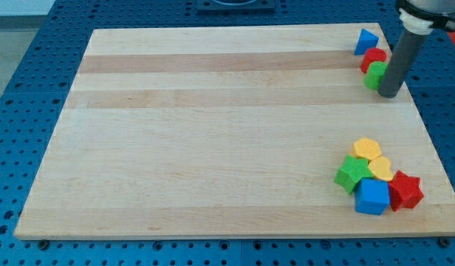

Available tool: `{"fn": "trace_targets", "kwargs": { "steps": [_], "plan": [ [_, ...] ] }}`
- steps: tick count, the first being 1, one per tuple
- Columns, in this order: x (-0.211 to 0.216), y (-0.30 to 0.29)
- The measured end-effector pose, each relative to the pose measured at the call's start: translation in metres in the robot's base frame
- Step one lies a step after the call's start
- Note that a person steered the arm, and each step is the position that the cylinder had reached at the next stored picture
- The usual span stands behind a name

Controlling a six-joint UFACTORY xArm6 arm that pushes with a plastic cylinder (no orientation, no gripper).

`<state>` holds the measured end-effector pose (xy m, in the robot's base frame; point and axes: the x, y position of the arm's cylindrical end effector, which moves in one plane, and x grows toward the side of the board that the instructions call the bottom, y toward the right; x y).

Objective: Place your arm to the bottom left of the blue cube

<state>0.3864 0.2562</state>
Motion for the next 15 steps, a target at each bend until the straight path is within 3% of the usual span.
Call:
{"fn": "trace_targets", "kwargs": {
  "steps": [7, 15],
  "plan": [
    [0.042, -0.099],
    [0.180, -0.162]
  ]
}}
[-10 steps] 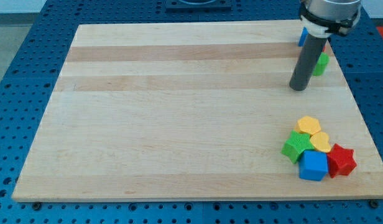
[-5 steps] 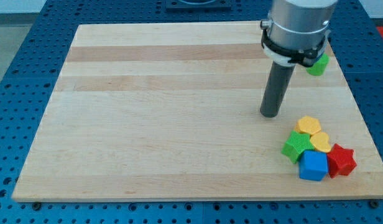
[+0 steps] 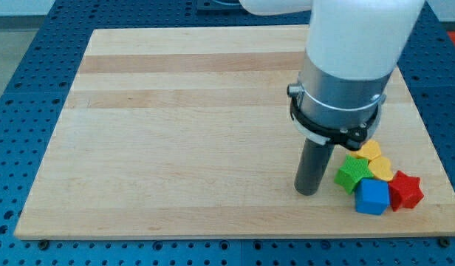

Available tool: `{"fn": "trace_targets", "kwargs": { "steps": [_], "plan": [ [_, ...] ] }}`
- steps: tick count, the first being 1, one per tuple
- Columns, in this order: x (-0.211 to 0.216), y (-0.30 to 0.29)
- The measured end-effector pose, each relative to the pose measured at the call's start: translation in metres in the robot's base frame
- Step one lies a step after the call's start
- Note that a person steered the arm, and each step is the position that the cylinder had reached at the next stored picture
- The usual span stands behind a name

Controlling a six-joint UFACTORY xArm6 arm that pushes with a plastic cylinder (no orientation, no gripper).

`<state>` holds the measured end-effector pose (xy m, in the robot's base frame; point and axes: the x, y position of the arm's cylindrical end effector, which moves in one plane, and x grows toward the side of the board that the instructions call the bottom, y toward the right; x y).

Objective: Place your arm to the bottom left of the blue cube

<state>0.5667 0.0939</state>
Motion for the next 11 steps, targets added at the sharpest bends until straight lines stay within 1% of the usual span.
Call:
{"fn": "trace_targets", "kwargs": {
  "steps": [3, 4, 5, 8, 11],
  "plan": [
    [0.047, 0.000],
    [0.052, 0.001],
    [0.051, 0.003],
    [0.052, 0.035],
    [0.051, 0.049]
  ]
}}
